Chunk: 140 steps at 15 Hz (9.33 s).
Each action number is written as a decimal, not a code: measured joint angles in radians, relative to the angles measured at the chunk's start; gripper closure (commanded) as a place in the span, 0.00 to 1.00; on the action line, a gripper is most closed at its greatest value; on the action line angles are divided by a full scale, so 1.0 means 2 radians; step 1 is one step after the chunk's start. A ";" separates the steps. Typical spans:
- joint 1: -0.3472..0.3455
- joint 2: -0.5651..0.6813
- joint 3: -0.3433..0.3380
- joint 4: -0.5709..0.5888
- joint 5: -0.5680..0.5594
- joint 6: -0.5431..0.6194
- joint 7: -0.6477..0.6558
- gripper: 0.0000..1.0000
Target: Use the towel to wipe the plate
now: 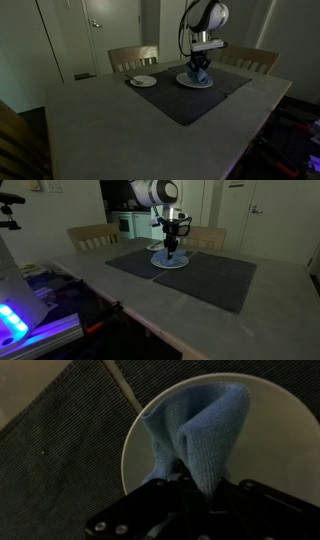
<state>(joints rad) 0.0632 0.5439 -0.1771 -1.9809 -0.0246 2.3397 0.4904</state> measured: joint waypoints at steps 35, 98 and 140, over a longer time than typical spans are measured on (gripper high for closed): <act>-0.012 0.018 -0.009 -0.016 0.080 0.168 -0.027 0.97; -0.019 0.006 0.048 -0.053 0.134 0.215 0.012 0.97; 0.080 0.012 0.126 -0.017 0.123 0.145 -0.022 0.16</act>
<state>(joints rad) 0.2239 0.5674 0.0748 -2.0141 0.2207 2.6296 0.4462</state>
